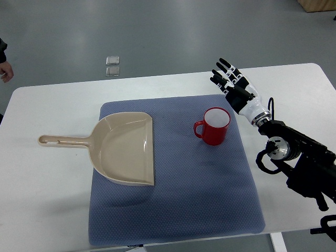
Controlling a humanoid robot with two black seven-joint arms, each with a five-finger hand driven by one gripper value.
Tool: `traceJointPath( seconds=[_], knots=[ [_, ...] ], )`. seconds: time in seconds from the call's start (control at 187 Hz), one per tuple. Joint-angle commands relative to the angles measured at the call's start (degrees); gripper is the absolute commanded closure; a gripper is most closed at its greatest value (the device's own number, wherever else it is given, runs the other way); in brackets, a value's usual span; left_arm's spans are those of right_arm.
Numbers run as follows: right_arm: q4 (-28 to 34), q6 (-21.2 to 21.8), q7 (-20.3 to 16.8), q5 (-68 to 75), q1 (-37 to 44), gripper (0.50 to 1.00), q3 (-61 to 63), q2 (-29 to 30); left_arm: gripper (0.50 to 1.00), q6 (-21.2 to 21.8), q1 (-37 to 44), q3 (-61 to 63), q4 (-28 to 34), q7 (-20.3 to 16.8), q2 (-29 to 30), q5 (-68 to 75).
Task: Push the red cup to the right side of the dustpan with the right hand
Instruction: 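Move the right hand over the red mug, fingers pointing down, then lower the right hand and curl its fingers around the red mug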
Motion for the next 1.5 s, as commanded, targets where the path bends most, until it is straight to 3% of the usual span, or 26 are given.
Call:
traceJointPath(
  seconds=[0.0,0.16,0.315,0.571,0.811,1.062,1.494],
  knots=[
    [0.09,-0.01,0.0,-0.04,0.0,0.566,0.0,0.0,0.5,-0.01,0.0,0.0,-0.03,0.0,0.0,0.08],
    [0.26,0.35,0.0,-0.04,0.09,0.566,-0.18,-0.09,0.5,-0.01,0.0,0.0,0.05,-0.17,0.0,-0.01],
    [0.79,5.09,0.0,-3.29,0.18,0.566,-0.36,-0.88,0.5,0.08,0.0,0.0,0.05,0.0,0.0,-0.01],
    [5.36,8.08,0.62,-25.7,0.0,0.566,-0.36,-8.08,0.5,-0.01,0.0,0.0,-0.03,0.0,0.0,-0.01],
    [8.0,12.39,3.43,-33.79,-0.09,0.566,-0.97,-13.62,0.5,-0.01,0.0,0.0,-0.03,0.0,0.0,0.08],
    [8.52,11.77,7.47,-43.55,-0.79,0.566,-1.06,-14.59,0.5,-0.01,0.0,0.0,-0.03,-0.17,0.0,0.08],
    [7.82,3.77,7.84,-45.04,-0.96,0.568,-3.69,-13.71,0.5,-0.01,0.0,0.0,-0.03,0.0,0.0,0.08]
  ],
)
